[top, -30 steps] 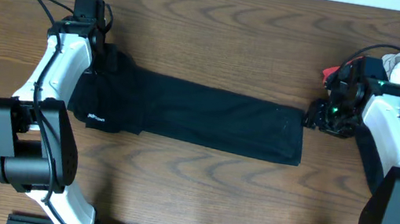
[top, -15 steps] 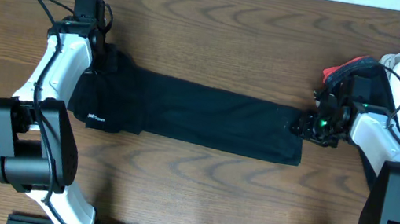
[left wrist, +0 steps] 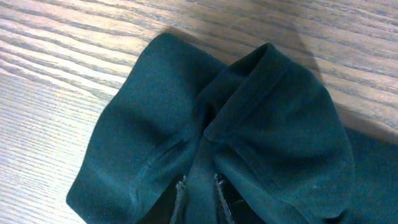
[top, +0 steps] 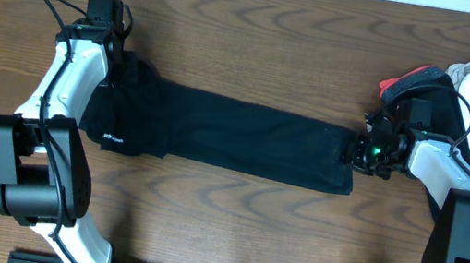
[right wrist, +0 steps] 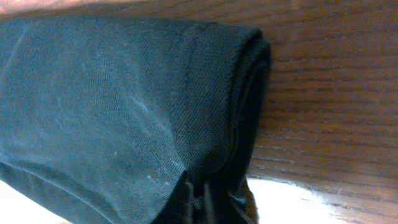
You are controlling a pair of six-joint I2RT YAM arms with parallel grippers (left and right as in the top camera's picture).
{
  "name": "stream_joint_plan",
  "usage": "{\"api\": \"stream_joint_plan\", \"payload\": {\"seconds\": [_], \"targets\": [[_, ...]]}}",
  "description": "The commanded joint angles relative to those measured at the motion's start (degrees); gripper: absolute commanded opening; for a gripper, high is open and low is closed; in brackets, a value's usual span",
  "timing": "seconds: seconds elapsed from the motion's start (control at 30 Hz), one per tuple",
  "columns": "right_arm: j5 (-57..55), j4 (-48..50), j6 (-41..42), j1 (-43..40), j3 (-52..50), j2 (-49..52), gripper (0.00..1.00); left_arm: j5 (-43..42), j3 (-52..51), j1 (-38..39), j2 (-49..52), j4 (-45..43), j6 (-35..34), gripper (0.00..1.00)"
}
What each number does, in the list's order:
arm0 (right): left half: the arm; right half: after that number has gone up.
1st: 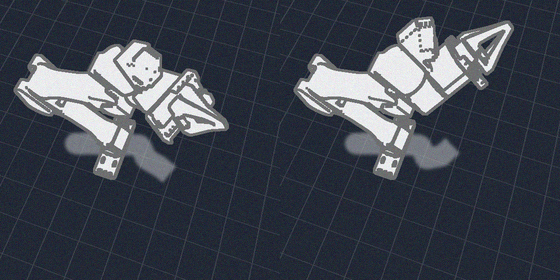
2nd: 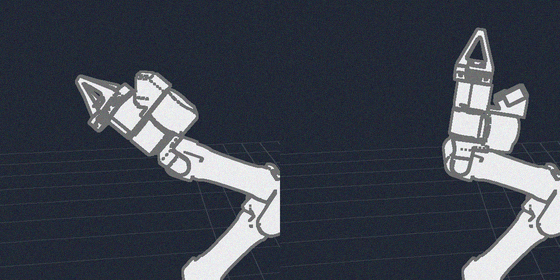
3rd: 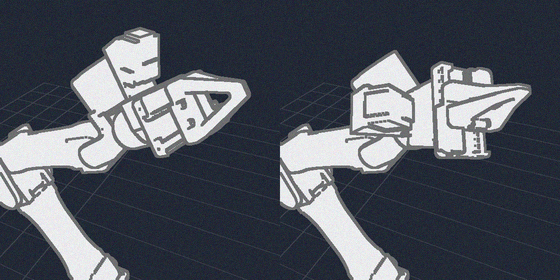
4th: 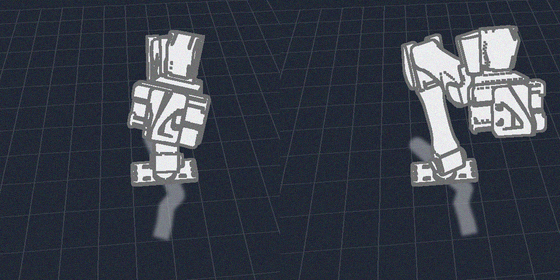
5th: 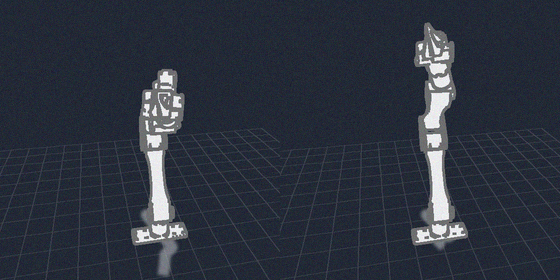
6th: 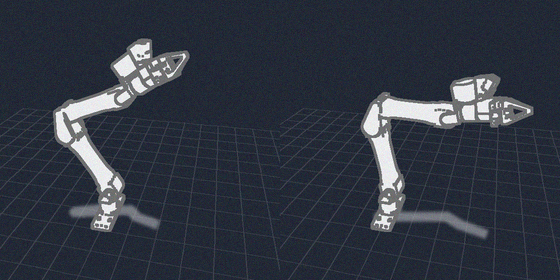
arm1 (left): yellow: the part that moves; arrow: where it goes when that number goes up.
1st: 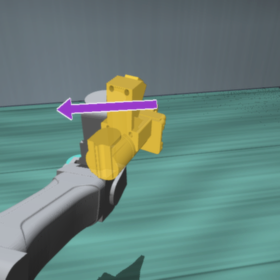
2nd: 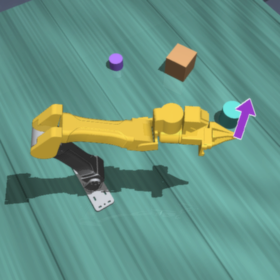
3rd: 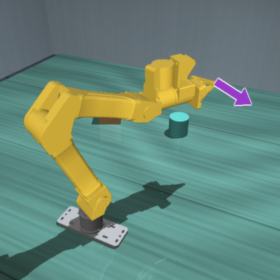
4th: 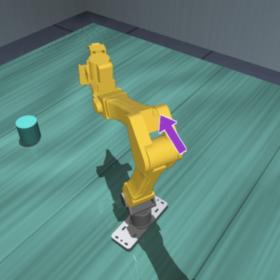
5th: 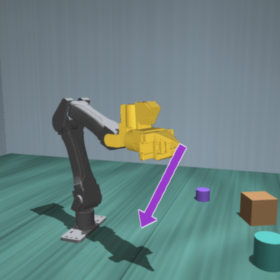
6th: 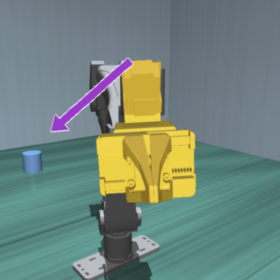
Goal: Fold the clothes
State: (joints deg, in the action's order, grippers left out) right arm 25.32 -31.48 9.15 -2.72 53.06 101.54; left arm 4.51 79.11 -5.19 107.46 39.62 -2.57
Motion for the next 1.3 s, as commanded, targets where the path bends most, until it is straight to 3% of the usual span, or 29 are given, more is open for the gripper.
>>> {"api": "stream_joint_plan", "payload": {"seconds": [0.0, 0.57, 0.73, 0.77, 0.93, 1.1, 1.27], "targets": [[1.3, 0.0, 0.3, -0.3, -0.4, -0.2, 0.01, 0.4, 0.9, -0.2, -0.7, 0.2, 0.2, 0.17], [-0.4, -1.5, -2.5, -8.0, 0.6, -2.9, 0.01, 0.3, -0.2, -0.2, 0.1, 0.2, 0.2, 0.17], [-1.4, -0.5, -2.6, -8.2, 0.7, -3.0, 0.02, -5.3, -0.1, -0.2, 0.1, 0.7, 0.2, 0.17], [-1.6, -0.4, -2.6, -8.6, 0.8, -3.0, 0.01, -6.7, -0.1, -0.2, 0.1, 1.2, 0.2, 0.23], [-0.8, -1.1, -2.1, -12.3, 1.9, -3.0, 0.01, -7.8, -0.3, -0.2, 0.1, 4.5, 0.2, 0.3], [3.7, -1.2, -2.1, -14.5, 1.9, -3.0, 0.01, -8.6, -3.0, -0.2, 0.8, 1.0, 0.4, 0.47], [3.6, -1.2, -2.1, -13.8, 1.9, -3.0, 0.01, -13.2, -3.4, -0.2, 3.0, -0.8, 0.5, 0.52]]}}
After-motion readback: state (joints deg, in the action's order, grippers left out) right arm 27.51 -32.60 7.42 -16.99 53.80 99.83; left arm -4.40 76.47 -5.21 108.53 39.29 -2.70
